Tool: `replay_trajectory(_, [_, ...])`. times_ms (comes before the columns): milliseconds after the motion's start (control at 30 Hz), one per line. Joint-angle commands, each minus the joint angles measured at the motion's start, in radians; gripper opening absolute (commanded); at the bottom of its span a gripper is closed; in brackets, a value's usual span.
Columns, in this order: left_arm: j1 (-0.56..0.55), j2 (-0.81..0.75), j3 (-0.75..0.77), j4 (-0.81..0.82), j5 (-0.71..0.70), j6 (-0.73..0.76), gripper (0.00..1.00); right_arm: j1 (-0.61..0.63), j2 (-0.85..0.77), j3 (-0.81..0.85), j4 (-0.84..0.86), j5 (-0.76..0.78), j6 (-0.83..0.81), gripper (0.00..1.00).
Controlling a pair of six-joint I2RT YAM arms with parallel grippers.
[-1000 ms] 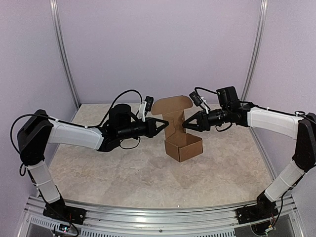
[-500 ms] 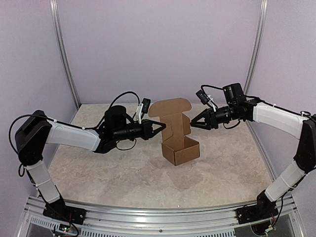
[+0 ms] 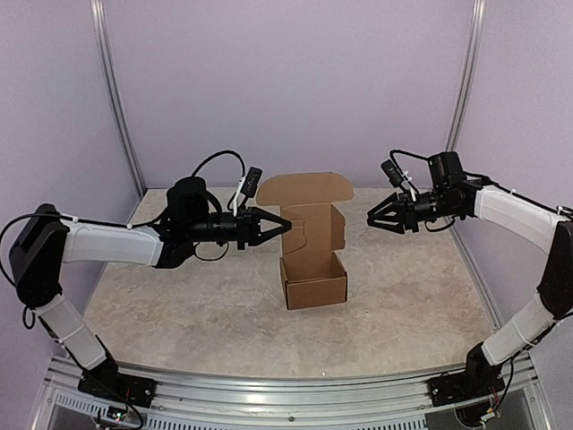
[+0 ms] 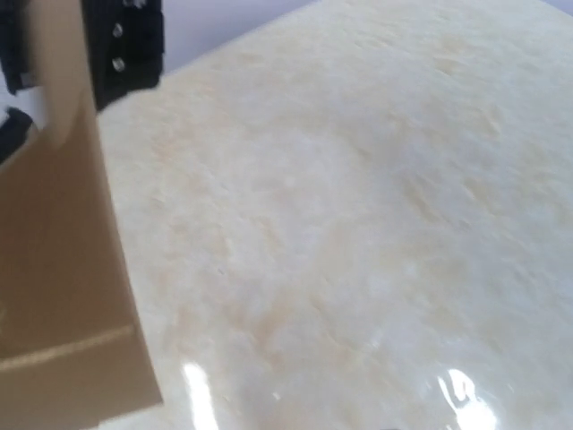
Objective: Fold the paper box
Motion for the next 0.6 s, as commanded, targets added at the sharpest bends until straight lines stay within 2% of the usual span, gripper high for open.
replay_trajectory(0, [-0.011,0.010,0.028,0.038,0.069,-0.007,0.00,0.049,0.027,-0.015,0.156,-0.137,0.085,0.44])
replay_trajectory(200, [-0.031,0.055,0.049,0.088,0.077,-0.044,0.00,0.155,0.049,0.005,0.180,-0.099,0.084,0.46])
replay_trajectory(433, [-0.055,0.097,0.082,0.093,0.072,-0.057,0.00,0.210,0.105,0.030,0.202,-0.137,0.117,0.44])
replay_trajectory(567, [-0.059,0.108,0.091,0.098,0.075,-0.063,0.00,0.227,0.109,0.028,0.223,-0.152,0.137,0.37])
